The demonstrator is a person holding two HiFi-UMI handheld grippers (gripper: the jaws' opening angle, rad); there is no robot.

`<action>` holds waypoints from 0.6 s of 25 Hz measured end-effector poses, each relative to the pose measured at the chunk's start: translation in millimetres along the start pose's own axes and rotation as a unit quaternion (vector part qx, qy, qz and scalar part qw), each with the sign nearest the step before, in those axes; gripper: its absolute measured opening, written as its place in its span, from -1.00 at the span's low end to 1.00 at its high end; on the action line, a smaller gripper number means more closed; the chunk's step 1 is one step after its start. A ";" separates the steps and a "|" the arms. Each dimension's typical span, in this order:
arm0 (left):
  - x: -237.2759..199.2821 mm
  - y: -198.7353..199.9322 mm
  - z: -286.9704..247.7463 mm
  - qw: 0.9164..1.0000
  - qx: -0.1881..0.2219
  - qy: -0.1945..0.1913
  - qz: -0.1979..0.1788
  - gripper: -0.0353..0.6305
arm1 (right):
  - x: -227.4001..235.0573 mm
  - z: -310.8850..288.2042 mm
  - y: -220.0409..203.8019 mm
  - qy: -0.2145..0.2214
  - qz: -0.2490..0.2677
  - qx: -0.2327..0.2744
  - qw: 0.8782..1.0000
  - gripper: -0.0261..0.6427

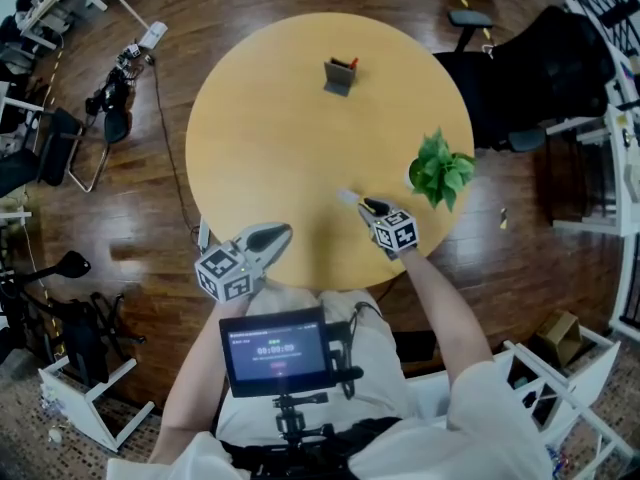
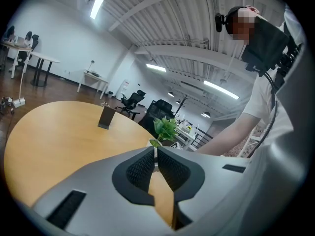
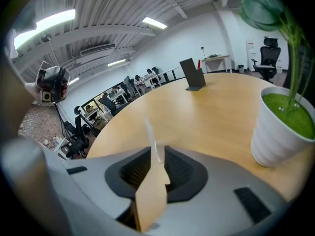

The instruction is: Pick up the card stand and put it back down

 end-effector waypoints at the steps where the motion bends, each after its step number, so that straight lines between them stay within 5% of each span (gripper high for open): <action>1: -1.0 -0.8 -1.5 1.000 0.001 -0.002 0.002 -0.84 | 2.1 0.3 1.1 -0.005 0.001 0.000 1.000 -0.65; 15: -6.9 -10.1 -9.6 0.999 -0.007 -0.027 0.027 -0.79 | 9.2 -8.6 -9.6 -0.022 0.002 -0.046 0.999 -0.56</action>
Point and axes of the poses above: the fingertips, and each gripper's own axes: z backward along the fingers, x to its right, y out of its top, the point moved 1 cm from there along z, backward along the fingers, and after that the axes turned 11 degrees about x, right-handed, at the moved point
